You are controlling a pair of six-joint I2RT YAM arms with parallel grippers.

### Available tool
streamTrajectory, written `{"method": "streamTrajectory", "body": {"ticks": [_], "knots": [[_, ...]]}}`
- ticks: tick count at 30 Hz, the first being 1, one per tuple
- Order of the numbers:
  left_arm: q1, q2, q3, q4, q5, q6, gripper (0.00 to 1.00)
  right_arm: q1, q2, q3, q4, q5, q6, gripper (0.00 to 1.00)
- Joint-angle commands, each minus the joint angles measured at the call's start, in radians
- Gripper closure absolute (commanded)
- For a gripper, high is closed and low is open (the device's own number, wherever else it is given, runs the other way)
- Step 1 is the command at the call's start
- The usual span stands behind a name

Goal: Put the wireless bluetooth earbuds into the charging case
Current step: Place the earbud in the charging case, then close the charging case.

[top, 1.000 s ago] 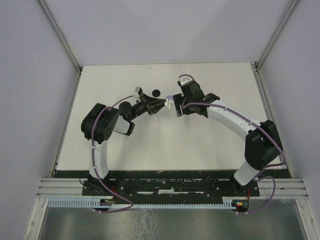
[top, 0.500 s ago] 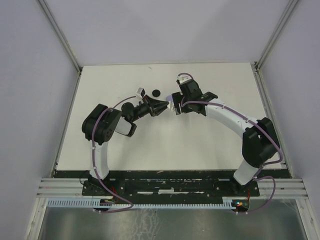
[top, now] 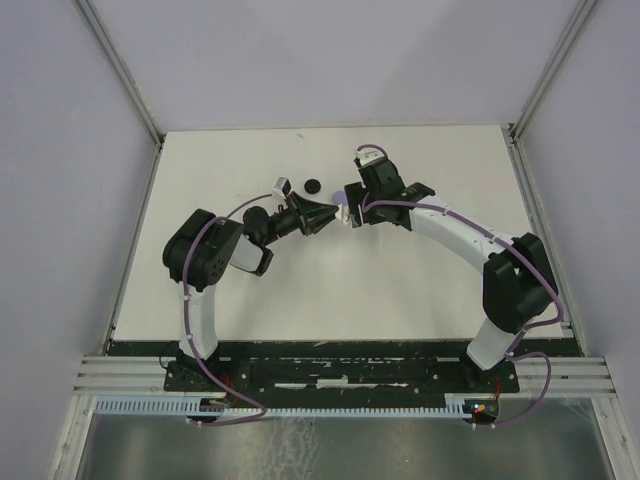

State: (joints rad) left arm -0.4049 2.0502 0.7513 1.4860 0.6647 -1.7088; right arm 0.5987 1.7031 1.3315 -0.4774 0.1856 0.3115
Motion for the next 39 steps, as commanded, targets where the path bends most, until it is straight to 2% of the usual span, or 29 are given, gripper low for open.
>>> {"method": "streamTrajectory", "body": {"ticks": [1,9,14,20,24,29,39], "knots": [[-0.010,-0.031,0.005,0.034,0.022,0.039,0.97,-0.004,-0.001,0.035,0.052,0.017,0.018,0.22],[-0.008,0.006,0.029,0.035,-0.108,0.014,0.97,-0.015,-0.090,-0.087,0.128,0.016,0.011,0.20],[-0.009,0.057,0.046,0.104,-0.209,-0.103,0.97,-0.014,-0.149,-0.190,0.232,-0.025,0.011,0.19],[-0.019,0.080,0.030,0.170,-0.328,-0.185,0.97,-0.014,-0.181,-0.433,0.710,-0.074,0.009,0.15],[-0.033,0.077,0.026,0.173,-0.373,-0.208,0.97,-0.013,-0.122,-0.464,0.846,-0.125,0.010,0.09],[-0.056,0.093,0.032,0.184,-0.385,-0.233,0.97,-0.007,-0.057,-0.512,1.081,-0.114,0.013,0.05],[-0.071,0.097,-0.017,0.234,-0.381,-0.256,0.97,-0.006,0.038,-0.512,1.235,0.001,-0.003,0.04]]}}
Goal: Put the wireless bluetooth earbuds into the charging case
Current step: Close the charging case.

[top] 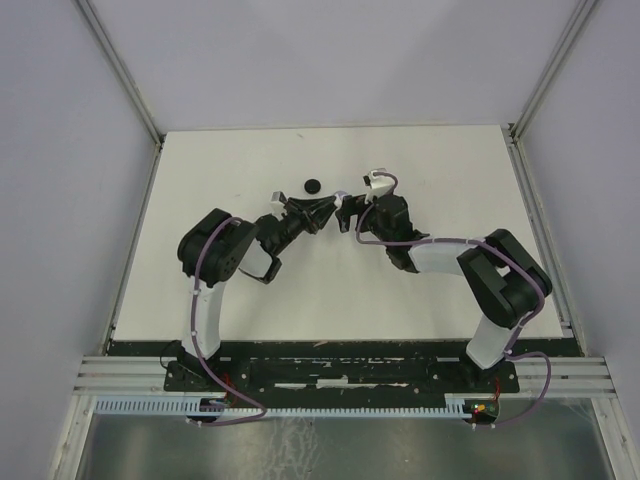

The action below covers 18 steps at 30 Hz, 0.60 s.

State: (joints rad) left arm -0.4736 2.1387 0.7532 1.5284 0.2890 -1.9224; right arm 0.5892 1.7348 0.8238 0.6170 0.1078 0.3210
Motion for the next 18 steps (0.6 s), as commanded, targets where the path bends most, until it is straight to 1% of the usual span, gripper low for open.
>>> {"method": "streamTrajectory", "body": {"ticks": [1,5,11,18], "knots": [[-0.003,0.011,-0.025,0.199,0.000,-0.046,0.97,0.003,0.004,-0.006,0.139,0.097,-0.019,0.03],[-0.002,0.010,-0.039,0.201,0.008,-0.048,0.97,0.003,-0.016,-0.016,0.114,0.163,-0.052,0.03],[-0.002,0.026,-0.028,0.201,0.030,-0.046,0.97,0.004,-0.062,-0.069,0.120,0.236,-0.091,0.02],[-0.001,0.045,-0.027,0.200,0.045,-0.038,0.97,0.001,-0.116,-0.111,0.124,0.279,-0.124,0.01]]}}
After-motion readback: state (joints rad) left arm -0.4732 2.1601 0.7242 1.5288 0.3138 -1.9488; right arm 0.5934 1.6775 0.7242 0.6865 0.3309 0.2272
